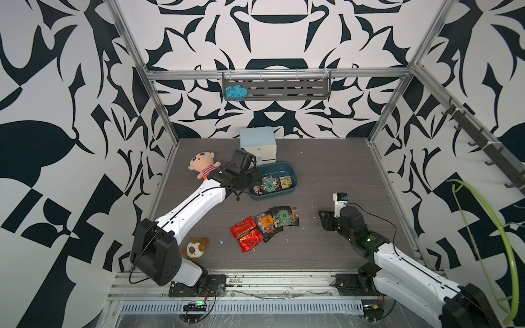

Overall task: Put the tea bags into the storage box
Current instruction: Pick up the tea bag from the center of the board.

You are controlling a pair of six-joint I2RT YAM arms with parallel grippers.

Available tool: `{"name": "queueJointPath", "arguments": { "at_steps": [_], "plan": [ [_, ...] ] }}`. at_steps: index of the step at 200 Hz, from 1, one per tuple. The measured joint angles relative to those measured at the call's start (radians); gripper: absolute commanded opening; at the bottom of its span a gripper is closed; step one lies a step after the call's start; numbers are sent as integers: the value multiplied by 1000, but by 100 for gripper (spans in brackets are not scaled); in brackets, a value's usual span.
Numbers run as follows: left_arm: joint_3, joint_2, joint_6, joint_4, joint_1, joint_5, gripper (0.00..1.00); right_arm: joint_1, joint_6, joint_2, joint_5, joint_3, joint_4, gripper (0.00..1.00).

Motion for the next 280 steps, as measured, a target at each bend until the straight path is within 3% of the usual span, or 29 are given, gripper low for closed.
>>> {"name": "queueJointPath", "arguments": {
  "at_steps": [44, 106, 178, 280],
  "plan": [
    [-196, -88, -82, 67, -108, 89, 52, 20, -9, 136, -114, 12, 63, 37],
    [-283, -43, -185, 200, -249, 129, 42, 144, -37, 334, -165, 114, 119, 29],
    [-290, 73, -235, 271, -259, 122, 35, 199, -51, 565, -199, 247, 124, 21],
    [-290, 180, -255, 338, -262, 126, 32, 205, -51, 655, -154, 320, 45, 18]
  ]
}}
